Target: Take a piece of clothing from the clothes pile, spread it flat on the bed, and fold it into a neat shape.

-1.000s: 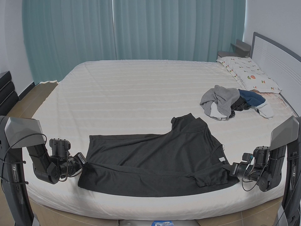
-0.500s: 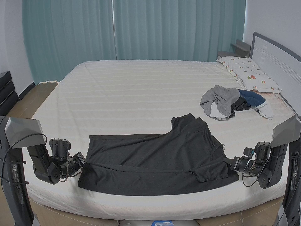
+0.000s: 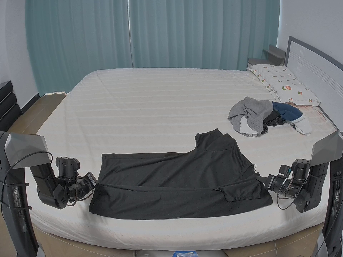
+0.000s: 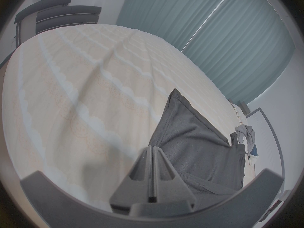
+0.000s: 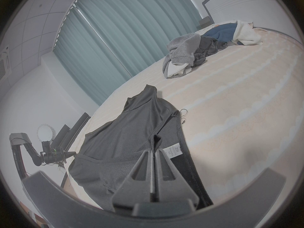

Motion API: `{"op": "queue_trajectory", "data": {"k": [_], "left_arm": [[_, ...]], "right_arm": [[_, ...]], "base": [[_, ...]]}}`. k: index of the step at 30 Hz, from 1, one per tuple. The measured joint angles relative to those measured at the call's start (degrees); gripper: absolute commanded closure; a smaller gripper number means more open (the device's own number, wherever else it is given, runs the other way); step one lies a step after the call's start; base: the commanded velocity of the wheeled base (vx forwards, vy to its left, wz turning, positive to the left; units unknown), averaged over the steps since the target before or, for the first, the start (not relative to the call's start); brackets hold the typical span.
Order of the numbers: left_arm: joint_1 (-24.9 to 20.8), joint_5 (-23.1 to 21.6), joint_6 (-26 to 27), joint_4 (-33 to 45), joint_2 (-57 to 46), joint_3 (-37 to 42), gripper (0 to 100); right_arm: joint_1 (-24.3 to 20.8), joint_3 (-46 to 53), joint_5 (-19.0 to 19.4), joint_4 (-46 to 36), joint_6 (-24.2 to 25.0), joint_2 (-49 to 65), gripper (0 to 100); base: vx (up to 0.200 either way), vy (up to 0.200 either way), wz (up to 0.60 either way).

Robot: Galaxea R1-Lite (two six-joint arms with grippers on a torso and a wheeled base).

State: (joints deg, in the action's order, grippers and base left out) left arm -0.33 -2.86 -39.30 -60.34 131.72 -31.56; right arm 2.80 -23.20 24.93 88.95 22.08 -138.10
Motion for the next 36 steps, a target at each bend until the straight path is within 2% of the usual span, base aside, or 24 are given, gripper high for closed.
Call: {"op": "queue_trajectory", "data": {"k": [8, 19, 28, 36], "left_arm": [[0.3, 0.0, 0.5, 0.4, -2.9, 0.6, 100], [1.4, 0.0, 7.3, 1.0, -7.8, 3.9, 100], [2.6, 0.0, 14.0, 1.2, -11.6, 7.9, 100], [2.4, -0.4, 15.8, 1.8, -15.3, 10.4, 100]], "right_arm": [[-0.5, 0.9, 0.3, 0.0, 0.2, 0.6, 100], [0.0, 5.8, 1.2, 0.0, 0.3, 6.9, 100], [3.1, 12.9, 6.4, 0.0, 0.3, 13.9, 100], [4.0, 17.7, 9.9, 0.0, -0.4, 17.9, 100]], "base": [[0.000, 0.000, 0.00], [0.000, 0.000, 0.00], [0.000, 0.000, 0.00], [0.000, 0.000, 0.00]]}}
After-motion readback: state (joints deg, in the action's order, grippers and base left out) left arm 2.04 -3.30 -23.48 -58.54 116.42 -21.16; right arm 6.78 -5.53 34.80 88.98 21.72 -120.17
